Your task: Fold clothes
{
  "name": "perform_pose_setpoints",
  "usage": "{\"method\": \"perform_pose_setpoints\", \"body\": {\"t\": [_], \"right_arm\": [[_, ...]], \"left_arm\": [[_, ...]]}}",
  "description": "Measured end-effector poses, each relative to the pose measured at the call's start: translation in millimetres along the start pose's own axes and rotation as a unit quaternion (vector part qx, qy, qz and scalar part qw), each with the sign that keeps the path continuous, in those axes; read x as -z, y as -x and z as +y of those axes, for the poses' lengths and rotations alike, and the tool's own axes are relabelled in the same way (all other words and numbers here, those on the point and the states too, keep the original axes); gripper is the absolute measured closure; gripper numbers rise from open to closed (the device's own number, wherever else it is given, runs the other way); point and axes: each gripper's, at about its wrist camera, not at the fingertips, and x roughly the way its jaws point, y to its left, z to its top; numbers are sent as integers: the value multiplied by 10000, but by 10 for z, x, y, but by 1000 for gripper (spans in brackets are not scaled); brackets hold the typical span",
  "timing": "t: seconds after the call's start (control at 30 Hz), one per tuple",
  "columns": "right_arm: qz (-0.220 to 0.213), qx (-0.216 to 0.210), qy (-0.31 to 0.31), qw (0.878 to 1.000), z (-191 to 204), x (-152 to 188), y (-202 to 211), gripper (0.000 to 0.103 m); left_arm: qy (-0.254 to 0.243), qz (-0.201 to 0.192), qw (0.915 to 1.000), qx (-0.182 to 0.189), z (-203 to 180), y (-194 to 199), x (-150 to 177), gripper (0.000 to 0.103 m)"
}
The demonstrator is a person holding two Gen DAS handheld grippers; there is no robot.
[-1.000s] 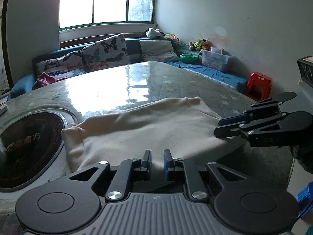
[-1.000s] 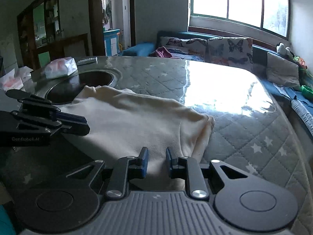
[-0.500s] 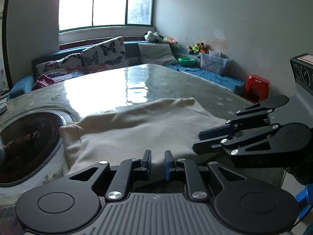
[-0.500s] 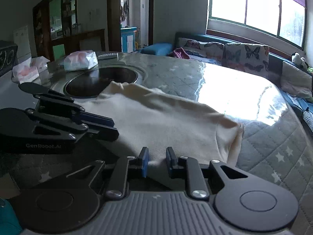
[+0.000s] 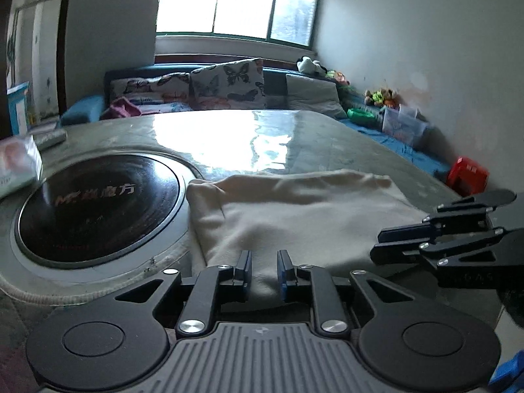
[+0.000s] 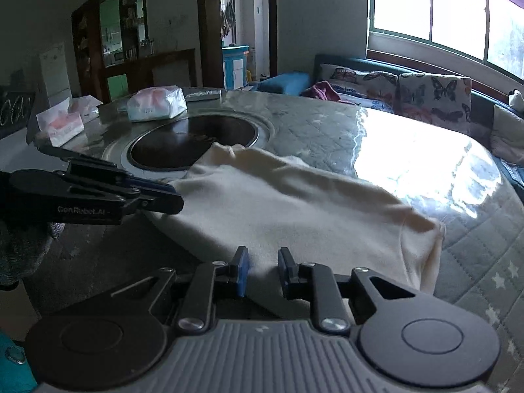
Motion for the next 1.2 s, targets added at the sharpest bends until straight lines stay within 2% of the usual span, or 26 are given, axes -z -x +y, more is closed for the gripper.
{"method": "perform_pose_setpoints", "body": {"t": [0.2, 0.33, 0.47, 0.9, 1.1, 1.17, 1.2], "right_arm": [[-83, -72, -10, 9999, -6, -112, -51, 83], [103, -118, -31, 9999, -17, -95, -154, 83], [124, -125, -18, 9998, -50, -131, -158, 79], [85, -268, 18, 9996, -172, -544, -596, 79], [95, -406, 71, 9991, -155, -782, -893, 80], [113, -452, 92, 9989, -145, -856, -1003, 89], [147, -468, 110, 9987, -135, -878, -1070, 89]], "left_arm": [[-54, -78, 9999, 49, 13, -116, -134, 84], [-15, 147, 9998, -144, 108, -288, -143, 84], [-41, 129, 9997, -218, 166, -314, -211, 84], [-146, 270, 9985, -463, 373, -652, -483, 84], [-199, 276, 9984, -462, 383, -697, -496, 84], [-165, 289, 9984, -449, 402, -706, -481, 83], [-166, 279, 9985, -437, 408, -704, -477, 83]]}}
